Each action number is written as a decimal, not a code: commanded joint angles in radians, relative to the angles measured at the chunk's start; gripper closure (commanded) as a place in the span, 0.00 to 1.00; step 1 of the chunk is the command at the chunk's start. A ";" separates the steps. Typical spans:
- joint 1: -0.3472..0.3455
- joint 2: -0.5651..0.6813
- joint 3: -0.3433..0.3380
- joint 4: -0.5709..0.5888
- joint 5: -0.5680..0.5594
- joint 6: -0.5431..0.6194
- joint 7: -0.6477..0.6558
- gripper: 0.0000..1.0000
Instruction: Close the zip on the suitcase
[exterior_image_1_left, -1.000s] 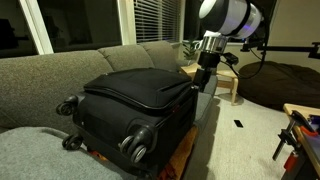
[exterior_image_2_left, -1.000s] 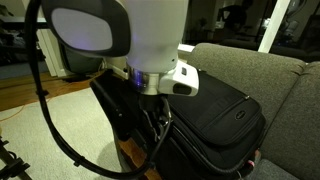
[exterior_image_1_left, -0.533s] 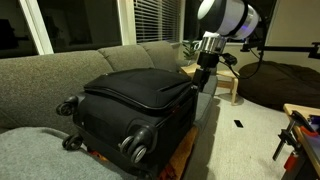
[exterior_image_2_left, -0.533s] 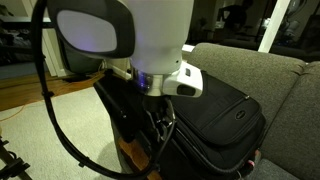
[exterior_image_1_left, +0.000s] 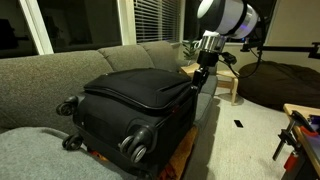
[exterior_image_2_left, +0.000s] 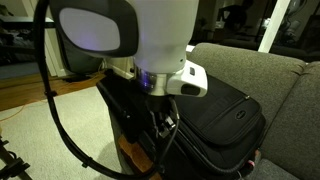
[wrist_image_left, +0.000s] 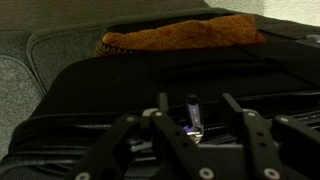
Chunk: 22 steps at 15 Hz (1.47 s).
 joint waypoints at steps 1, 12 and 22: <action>-0.015 0.019 0.003 0.026 0.019 -0.004 -0.024 0.77; 0.002 -0.011 -0.002 0.039 -0.008 -0.016 0.010 0.91; 0.022 -0.019 0.005 0.032 -0.033 -0.006 0.022 0.92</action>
